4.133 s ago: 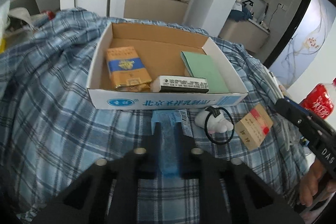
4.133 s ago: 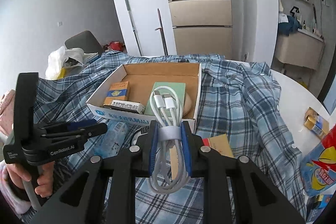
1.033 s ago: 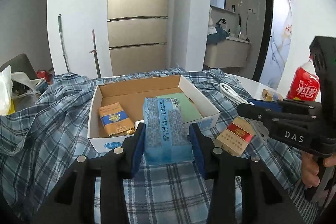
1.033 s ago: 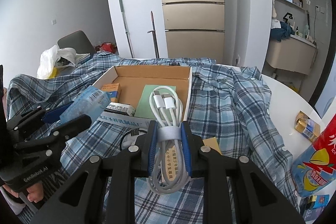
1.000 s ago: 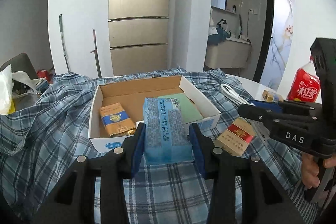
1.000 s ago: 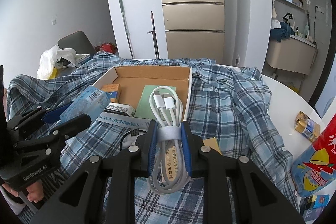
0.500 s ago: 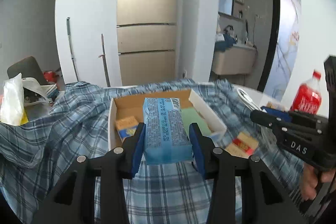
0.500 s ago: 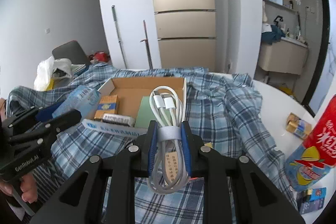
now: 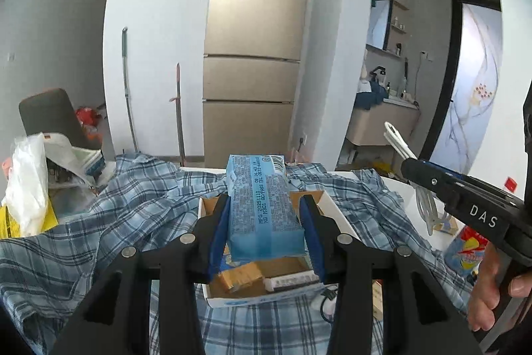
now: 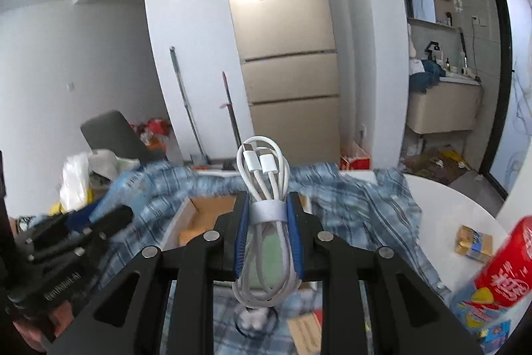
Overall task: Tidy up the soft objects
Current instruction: 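Carry the blue packet into the box with the left gripper while the right drops the cable inside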
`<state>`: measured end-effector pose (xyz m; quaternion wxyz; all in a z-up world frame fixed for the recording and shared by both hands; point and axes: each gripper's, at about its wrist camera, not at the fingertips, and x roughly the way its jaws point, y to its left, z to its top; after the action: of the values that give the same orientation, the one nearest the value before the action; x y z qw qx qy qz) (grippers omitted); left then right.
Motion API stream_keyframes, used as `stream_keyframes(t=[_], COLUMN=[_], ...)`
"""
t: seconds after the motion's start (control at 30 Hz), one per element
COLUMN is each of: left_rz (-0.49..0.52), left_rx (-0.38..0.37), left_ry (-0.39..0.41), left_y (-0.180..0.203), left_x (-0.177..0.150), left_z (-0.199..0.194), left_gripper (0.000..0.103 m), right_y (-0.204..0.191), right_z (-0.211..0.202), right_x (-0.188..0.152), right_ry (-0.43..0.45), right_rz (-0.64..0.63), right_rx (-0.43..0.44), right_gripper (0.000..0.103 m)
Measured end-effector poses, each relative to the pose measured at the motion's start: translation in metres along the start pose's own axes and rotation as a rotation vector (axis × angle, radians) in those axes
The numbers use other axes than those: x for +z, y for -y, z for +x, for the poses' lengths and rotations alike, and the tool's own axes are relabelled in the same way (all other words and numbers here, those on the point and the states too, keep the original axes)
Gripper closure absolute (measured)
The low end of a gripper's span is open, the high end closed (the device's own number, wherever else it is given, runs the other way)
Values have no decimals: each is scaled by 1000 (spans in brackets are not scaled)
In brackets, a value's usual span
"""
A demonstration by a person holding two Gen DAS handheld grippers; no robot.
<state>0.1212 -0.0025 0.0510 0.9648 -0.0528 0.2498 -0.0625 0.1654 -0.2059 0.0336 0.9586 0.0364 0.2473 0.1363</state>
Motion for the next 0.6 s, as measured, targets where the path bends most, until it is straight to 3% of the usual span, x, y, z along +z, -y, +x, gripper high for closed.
stream_keyframes(t=[0.2,0.43,0.6], left_rz=[-19,-33,-62], left_rx=[21,57,47], left_ry=[-84,-174,-239], left_y=[-7,-22,-34], left_x=[-11,-40,-52], left_z=[47,86,101], left_gripper=[59,59,59], right_y=[-2,20,29], right_z=[40,97,126], right_x=[1,-38,-59], right_ry=[-51,-182,-270], right_rz=[29,79,36], right_rx=[9,-11,-17], right_gripper=[82,82,82])
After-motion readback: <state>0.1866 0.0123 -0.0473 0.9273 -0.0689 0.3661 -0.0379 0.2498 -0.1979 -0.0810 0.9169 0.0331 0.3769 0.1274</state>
